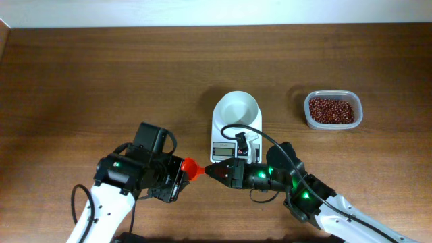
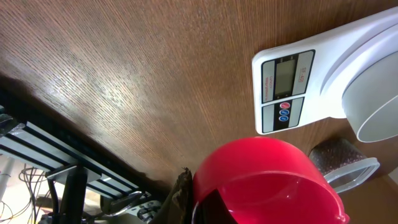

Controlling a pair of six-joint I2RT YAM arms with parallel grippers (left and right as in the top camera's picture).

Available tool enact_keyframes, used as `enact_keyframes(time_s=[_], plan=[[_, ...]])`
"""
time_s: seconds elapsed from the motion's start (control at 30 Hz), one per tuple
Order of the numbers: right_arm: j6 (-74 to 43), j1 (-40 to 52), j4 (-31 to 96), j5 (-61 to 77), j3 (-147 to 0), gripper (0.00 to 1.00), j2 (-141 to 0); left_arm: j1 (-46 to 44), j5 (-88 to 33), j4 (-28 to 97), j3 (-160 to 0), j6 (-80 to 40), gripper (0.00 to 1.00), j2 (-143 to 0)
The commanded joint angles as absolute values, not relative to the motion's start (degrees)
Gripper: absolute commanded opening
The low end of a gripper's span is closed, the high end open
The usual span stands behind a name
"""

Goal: Scoop and weigh 50g on scale

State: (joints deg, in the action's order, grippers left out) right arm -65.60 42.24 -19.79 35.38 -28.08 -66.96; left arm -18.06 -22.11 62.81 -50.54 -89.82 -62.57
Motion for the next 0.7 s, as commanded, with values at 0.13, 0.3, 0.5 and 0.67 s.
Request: enact_keyframes(time_s=[0.13,0.3,0.5,0.67], plan=[[-65.2,42.8,-20.2,35.5,-28.9,0.19,-67.1,-18.4,-21.6,63.0,-50.5,-90.4,0.0,-62.1],[-65.2,42.8,-19.9,35.5,-28.9,0.13,-67.1,-18.4,-21.6,63.0,-50.5,-90.4,0.0,-62.1],[-65.2,42.8,-18.8,35.8,-28.9,0.11,-67.1,-18.4,-21.2,63.0,-50.5,-90.4,0.0,-62.1],[-65.2,42.8,-18.9,36.0,-28.9,0.07,-67.1,-18.4,-20.4,63.0,-50.5,-88.2,0.0,-62.1]])
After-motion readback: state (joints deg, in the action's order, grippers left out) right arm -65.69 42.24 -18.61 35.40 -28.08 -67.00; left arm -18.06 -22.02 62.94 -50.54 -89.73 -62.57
